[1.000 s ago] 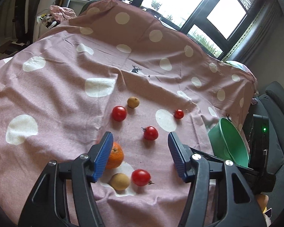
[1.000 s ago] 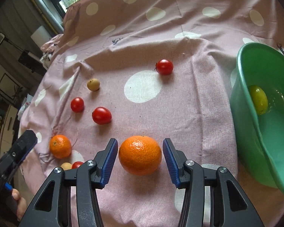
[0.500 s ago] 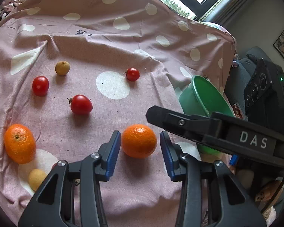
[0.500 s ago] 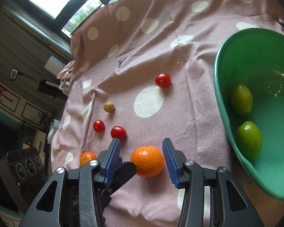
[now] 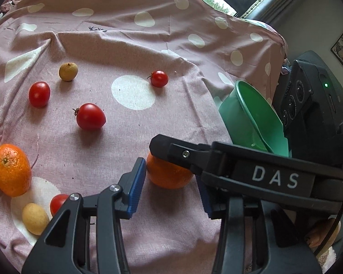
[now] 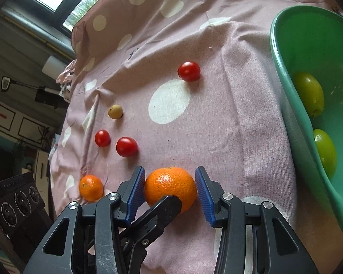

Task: Organize fruits
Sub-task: 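Close the right gripper on the large orange and lift it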

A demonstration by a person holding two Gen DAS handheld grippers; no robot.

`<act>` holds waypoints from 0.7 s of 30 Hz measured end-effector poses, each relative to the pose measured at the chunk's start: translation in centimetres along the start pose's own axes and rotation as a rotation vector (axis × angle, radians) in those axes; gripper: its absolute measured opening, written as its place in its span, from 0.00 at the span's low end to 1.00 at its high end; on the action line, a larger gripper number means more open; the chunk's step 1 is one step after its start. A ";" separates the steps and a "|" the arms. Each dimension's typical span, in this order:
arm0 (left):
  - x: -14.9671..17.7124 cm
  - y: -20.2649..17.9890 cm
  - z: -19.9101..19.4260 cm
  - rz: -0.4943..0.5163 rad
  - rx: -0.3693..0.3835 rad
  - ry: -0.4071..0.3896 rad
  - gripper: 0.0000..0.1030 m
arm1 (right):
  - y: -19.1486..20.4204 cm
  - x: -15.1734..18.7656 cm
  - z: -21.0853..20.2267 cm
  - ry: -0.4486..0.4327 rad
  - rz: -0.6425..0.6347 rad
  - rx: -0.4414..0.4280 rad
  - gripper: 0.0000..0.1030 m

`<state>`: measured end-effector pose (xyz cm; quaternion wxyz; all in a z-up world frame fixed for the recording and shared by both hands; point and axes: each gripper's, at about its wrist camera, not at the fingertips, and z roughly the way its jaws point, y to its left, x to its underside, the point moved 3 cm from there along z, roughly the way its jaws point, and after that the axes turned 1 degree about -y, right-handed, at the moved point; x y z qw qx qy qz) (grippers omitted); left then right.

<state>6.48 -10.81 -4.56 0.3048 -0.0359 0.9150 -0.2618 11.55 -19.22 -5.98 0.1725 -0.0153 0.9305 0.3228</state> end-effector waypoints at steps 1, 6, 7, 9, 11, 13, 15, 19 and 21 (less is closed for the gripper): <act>0.0 0.1 0.0 -0.002 0.004 0.001 0.43 | 0.0 0.0 0.1 0.002 0.001 -0.003 0.46; 0.2 0.1 -0.3 -0.005 0.010 -0.005 0.42 | -0.2 0.2 0.5 0.016 0.008 -0.017 0.46; 0.3 0.0 -0.4 -0.006 0.009 -0.008 0.42 | -0.1 0.3 0.4 0.015 0.007 -0.019 0.46; 0.4 -0.2 -0.9 0.000 0.003 -0.018 0.42 | 0.0 0.4 0.2 0.017 0.007 -0.021 0.46; 0.2 -0.6 -1.7 0.013 -0.004 -0.041 0.41 | 0.4 0.4 -0.2 0.008 -0.001 -0.031 0.46; 0.0 -1.2 -2.6 0.029 -0.010 -0.066 0.41 | 0.9 0.4 -0.9 -0.010 -0.013 -0.046 0.46; -0.3 -1.9 -3.6 0.048 -0.012 -0.094 0.41 | 1.5 0.4 -1.9 -0.035 -0.027 -0.065 0.46; -0.9 -3.8 -5.1 0.091 -0.012 -0.146 0.41 | 2.4 0.0 -4.4 -0.096 -0.052 -0.088 0.46; -1.3 -4.9 -5.6 0.122 -0.009 -0.162 0.41 | 2.5 -0.2 -5.7 -0.127 -0.055 -0.101 0.46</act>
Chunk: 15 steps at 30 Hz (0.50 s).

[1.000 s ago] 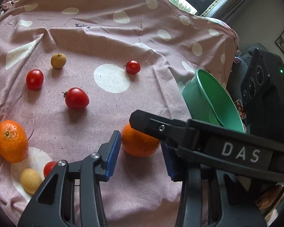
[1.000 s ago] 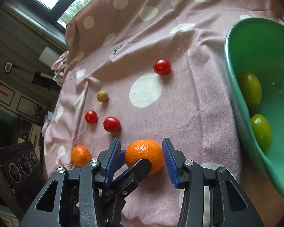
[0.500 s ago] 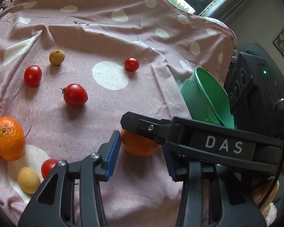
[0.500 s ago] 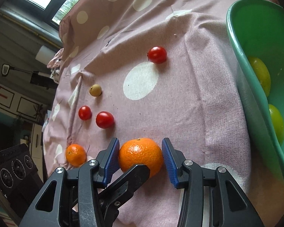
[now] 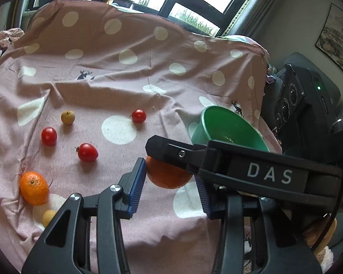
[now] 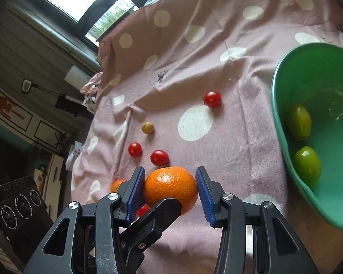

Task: Organize fruits
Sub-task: 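Close the right gripper on the large orange and lift it, then carry the large orange into the green bowl and open the right gripper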

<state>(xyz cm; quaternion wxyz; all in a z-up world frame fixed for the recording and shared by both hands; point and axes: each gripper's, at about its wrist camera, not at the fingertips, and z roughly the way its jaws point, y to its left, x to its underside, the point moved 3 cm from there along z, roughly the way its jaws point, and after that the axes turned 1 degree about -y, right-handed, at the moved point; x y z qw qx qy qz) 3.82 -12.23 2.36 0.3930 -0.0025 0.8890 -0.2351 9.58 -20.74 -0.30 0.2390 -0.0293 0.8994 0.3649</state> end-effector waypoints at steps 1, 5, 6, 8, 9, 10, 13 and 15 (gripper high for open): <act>-0.3 -0.6 -0.1 0.016 0.005 -0.005 0.41 | 0.0 -0.2 -0.6 -0.015 -0.002 -0.004 0.46; -1.1 -2.9 0.0 0.065 0.032 -0.023 0.41 | -0.4 -1.0 -3.1 -0.080 0.001 -0.005 0.46; -1.2 -3.5 0.2 0.075 0.038 -0.025 0.41 | -0.6 -1.2 -3.6 -0.094 0.004 -0.002 0.46; -1.5 -4.6 0.6 0.096 0.050 -0.025 0.41 | -1.3 -1.5 -4.6 -0.118 0.013 0.002 0.46; -1.6 -5.1 0.9 0.105 0.057 -0.022 0.41 | -1.6 -1.6 -5.0 -0.129 0.020 0.003 0.46; -1.8 -5.7 1.2 0.115 0.065 -0.020 0.41 | -2.0 -1.8 -5.4 -0.139 0.027 0.005 0.46; -2.1 -7.2 2.0 0.143 0.099 -0.014 0.41 | -3.1 -2.2 -6.7 -0.173 0.055 0.018 0.46; -2.2 -8.2 2.6 0.157 0.121 -0.009 0.41 | -3.8 -2.5 -7.6 -0.196 0.066 0.033 0.46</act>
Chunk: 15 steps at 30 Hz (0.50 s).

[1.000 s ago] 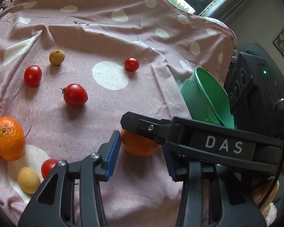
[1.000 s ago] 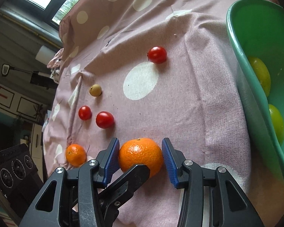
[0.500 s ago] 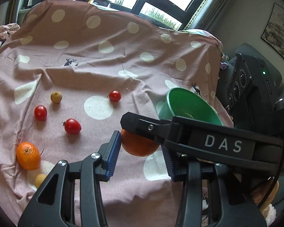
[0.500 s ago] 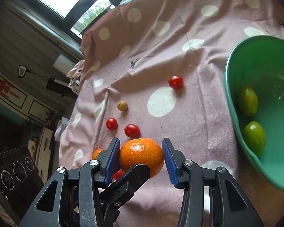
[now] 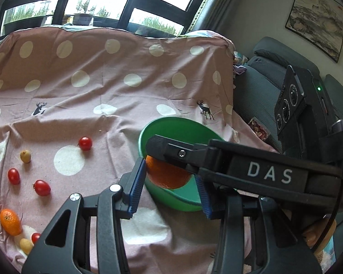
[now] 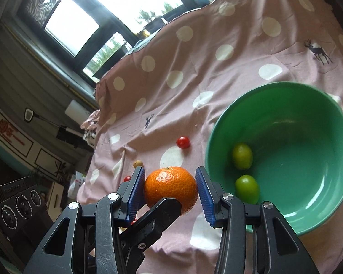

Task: Organize fruits
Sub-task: 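Carry the large orange into the green bowl and open the right gripper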

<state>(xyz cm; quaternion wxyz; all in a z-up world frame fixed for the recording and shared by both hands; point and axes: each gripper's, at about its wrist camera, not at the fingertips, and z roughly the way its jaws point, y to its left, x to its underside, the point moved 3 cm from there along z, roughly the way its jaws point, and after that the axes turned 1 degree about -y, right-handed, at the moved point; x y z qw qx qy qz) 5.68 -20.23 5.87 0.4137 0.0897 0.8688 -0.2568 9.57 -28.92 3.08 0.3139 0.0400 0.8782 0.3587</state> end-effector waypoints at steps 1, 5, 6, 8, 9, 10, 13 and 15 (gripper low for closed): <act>-0.1 -0.5 0.4 0.007 0.013 0.003 0.41 | -0.4 -0.2 -0.4 -0.010 0.009 0.007 0.46; -0.4 -2.0 2.4 0.023 0.061 0.028 0.41 | -2.5 -0.9 -1.6 -0.042 0.048 0.045 0.46; -0.4 -2.3 2.9 0.024 0.072 0.037 0.41 | -3.1 -1.0 -1.9 -0.048 0.061 0.054 0.46; -0.3 -2.9 4.0 0.024 0.094 0.058 0.41 | -4.1 -1.3 -2.2 -0.052 0.082 0.075 0.46; -0.3 -3.1 4.5 0.023 0.103 0.066 0.41 | -4.6 -1.3 -2.3 -0.052 0.091 0.087 0.47; -0.3 -3.3 5.0 0.022 0.112 0.074 0.41 | -5.1 -1.4 -2.5 -0.051 0.100 0.097 0.47; -0.1 -3.8 6.2 0.015 0.136 0.099 0.41 | -6.5 -1.5 -2.7 -0.049 0.125 0.126 0.47; 0.1 -4.0 6.9 0.012 0.144 0.112 0.41 | -7.3 -1.5 -2.8 -0.046 0.141 0.143 0.47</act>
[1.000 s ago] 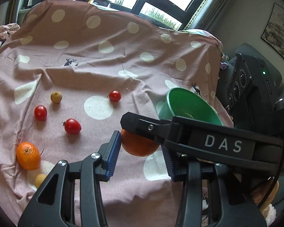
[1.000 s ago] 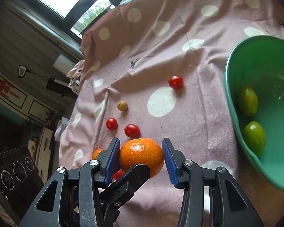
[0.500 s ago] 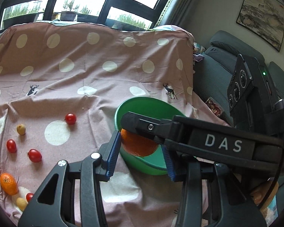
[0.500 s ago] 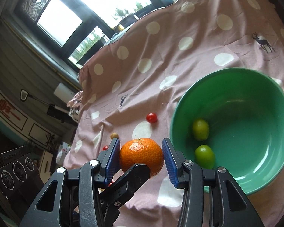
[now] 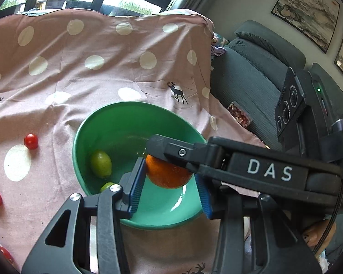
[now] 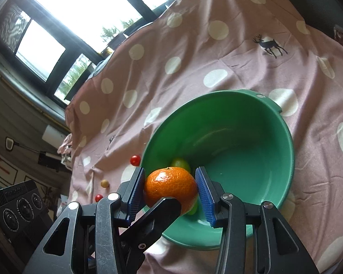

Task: Organize fruits
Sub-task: 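Carry the large orange into the green bowl and open the right gripper, then withdraw the right gripper from the bowl toward the small orange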

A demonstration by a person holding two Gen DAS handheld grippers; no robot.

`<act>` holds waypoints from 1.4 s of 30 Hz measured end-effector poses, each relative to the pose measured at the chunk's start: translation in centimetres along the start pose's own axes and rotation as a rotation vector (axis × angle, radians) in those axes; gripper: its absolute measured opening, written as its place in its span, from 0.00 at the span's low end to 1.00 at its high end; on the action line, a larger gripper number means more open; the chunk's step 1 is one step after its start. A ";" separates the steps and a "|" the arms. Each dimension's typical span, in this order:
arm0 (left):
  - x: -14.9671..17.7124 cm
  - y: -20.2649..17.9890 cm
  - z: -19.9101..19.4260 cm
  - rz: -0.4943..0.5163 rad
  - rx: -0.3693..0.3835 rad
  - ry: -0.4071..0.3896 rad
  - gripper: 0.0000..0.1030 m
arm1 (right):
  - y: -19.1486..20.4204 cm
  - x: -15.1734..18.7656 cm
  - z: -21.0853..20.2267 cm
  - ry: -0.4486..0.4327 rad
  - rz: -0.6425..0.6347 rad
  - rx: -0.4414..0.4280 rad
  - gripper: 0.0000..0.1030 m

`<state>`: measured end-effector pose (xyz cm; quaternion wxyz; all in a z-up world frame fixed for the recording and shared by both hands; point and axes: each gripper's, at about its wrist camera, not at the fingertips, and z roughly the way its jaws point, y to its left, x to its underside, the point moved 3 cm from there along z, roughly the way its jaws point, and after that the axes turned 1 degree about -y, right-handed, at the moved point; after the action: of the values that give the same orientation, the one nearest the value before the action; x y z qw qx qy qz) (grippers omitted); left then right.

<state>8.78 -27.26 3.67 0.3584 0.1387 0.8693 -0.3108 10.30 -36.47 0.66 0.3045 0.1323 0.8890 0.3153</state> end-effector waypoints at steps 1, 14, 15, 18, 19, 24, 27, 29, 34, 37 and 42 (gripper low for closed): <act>0.0 0.0 0.4 -0.006 0.006 0.007 0.41 | -0.3 -0.1 0.1 0.003 0.005 0.008 0.47; 0.9 -0.2 3.0 -0.048 0.035 0.087 0.41 | -3.1 -0.3 1.1 0.047 0.044 0.124 0.47; 0.9 -0.2 3.1 -0.048 0.031 0.088 0.41 | -3.2 -0.3 1.2 0.052 0.045 0.130 0.47; 0.9 -0.3 3.2 -0.051 0.025 0.092 0.41 | -3.3 -0.2 1.4 0.054 0.043 0.139 0.47; 0.8 -0.3 3.3 -0.053 0.020 0.093 0.41 | -3.4 -0.2 1.4 0.052 0.045 0.140 0.47; 0.7 -0.2 1.6 -0.057 0.016 0.049 0.44 | -3.3 -0.3 1.1 0.028 0.042 0.185 0.47; 0.6 0.5 -0.8 -0.076 0.013 0.009 0.53 | -2.5 -0.4 0.6 -0.010 0.004 0.199 0.57; 0.7 1.2 -2.8 -0.080 -0.011 -0.027 0.61 | -1.6 -0.4 0.1 -0.044 -0.032 0.196 0.62; 0.9 4.0 -8.8 -0.135 -0.057 -0.134 0.79 | 1.2 -0.3 -0.7 -0.122 -0.129 0.193 0.69; 1.5 6.2 -11.8 -0.166 -0.127 -0.164 0.85 | 3.0 0.2 -0.6 -0.147 -0.180 0.187 0.73; 3.0 10.6 -16.4 -0.246 -0.326 -0.212 0.85 | 5.8 1.6 0.9 -0.110 -0.251 0.163 0.74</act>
<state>2.77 -8.57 5.87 0.4249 -0.0617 0.8757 -0.2207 9.86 -30.89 3.07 0.3779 0.0616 0.9032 0.1941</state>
